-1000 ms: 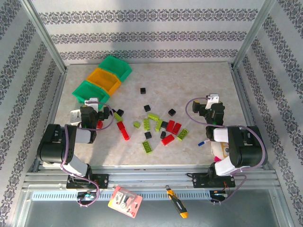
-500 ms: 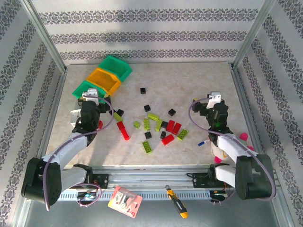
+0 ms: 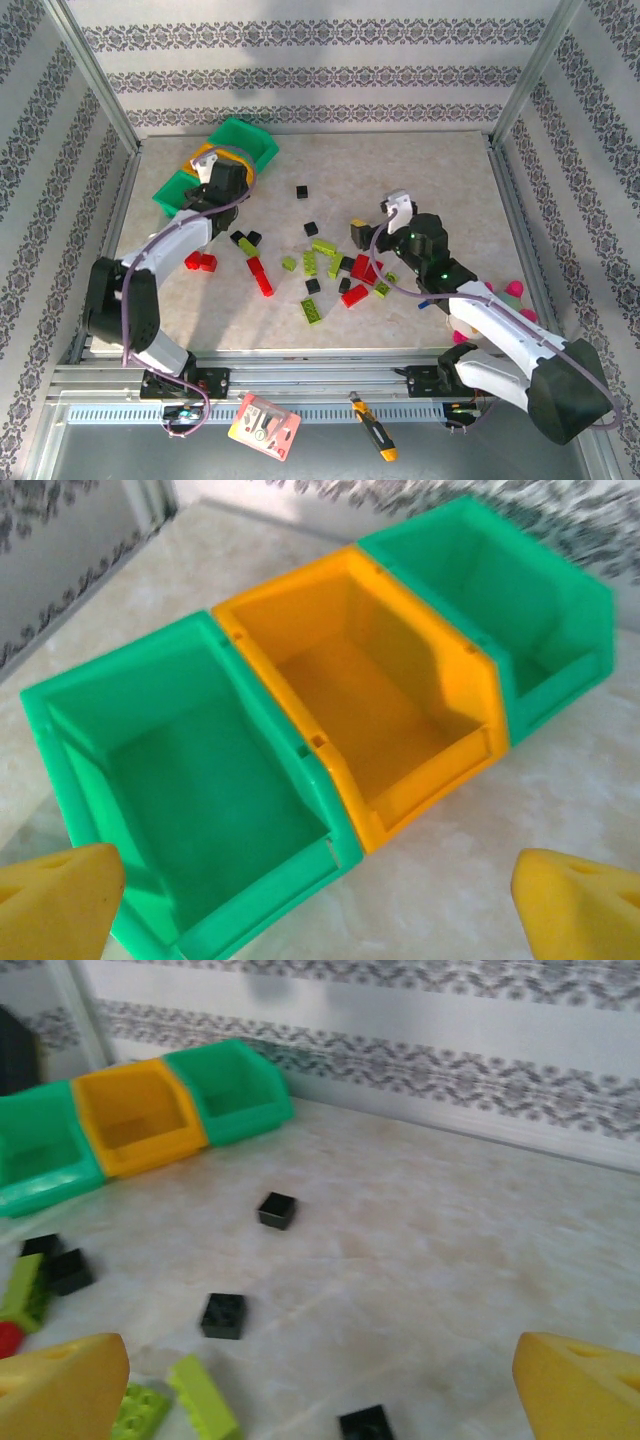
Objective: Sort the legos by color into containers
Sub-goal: Move the container to the top-center of the table.
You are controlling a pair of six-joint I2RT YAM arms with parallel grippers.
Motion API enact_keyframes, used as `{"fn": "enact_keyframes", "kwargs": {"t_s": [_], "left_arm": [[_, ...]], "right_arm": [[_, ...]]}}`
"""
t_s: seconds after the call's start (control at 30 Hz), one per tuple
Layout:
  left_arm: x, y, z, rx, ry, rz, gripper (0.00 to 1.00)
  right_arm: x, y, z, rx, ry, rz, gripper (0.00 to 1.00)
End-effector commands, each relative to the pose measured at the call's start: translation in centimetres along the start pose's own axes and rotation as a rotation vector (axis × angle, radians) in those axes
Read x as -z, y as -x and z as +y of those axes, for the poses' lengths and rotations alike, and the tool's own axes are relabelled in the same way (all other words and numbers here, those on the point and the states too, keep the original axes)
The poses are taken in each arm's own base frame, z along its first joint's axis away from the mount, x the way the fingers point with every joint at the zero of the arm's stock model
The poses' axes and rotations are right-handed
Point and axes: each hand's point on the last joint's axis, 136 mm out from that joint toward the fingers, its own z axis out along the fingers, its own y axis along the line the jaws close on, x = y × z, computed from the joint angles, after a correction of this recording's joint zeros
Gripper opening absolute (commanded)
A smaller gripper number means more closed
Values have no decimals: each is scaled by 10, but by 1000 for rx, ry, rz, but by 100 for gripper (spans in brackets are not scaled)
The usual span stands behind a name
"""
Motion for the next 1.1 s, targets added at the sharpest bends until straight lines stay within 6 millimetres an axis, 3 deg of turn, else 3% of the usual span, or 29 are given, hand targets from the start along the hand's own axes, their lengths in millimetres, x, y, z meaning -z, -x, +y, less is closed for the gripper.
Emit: {"fn": "enact_keyframes", "kwargs": {"t_s": [0.0,0.23,0.53,0.67,0.77,0.87,1.07], "left_arm": [[-20,-15,20,72,109,125,99],[-72,-20,17,117,182,246,100],[-120,-31,11,207,192,361,74],[-124,-37,9,222,182,393,46],[-122,-38,7,213,165,405,32],[-118,-37,3,185,128,418,24],[-112,-36,-28,102,-67,425,13]], "right_arm": [[-4,11,20,20,48,-2,98],[-13,17,50,46,123,-3,98],[-16,19,64,54,162,0,98],[-15,17,63,45,154,4,98],[-14,17,61,40,142,1,98],[-14,17,60,34,135,2,98],[-15,15,60,30,135,9,98]]}}
